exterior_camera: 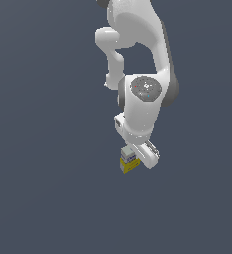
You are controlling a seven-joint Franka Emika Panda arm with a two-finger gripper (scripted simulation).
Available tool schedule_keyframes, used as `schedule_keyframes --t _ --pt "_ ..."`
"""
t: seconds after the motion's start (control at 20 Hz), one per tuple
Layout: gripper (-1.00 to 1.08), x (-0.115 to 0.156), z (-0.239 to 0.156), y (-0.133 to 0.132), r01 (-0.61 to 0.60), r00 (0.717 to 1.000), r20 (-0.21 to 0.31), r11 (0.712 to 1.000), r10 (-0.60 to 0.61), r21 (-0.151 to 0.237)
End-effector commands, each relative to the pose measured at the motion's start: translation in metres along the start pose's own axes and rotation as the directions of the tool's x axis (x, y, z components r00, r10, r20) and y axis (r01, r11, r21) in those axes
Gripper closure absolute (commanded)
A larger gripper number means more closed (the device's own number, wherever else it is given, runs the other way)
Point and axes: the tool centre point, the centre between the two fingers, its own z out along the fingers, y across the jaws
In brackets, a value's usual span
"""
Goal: Pick up the object and move it to a goal position.
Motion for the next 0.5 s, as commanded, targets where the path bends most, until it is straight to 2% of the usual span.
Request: schedule_keyframes --t 0.0,0.45 --pt "1.08 0.001 -0.001 0.008 0.0 1.0 0.0 1.0 0.0 0.0" --pt "1.08 0.006 -0.003 0.057 0.0 1.0 0.0 1.0 0.0 0.001"
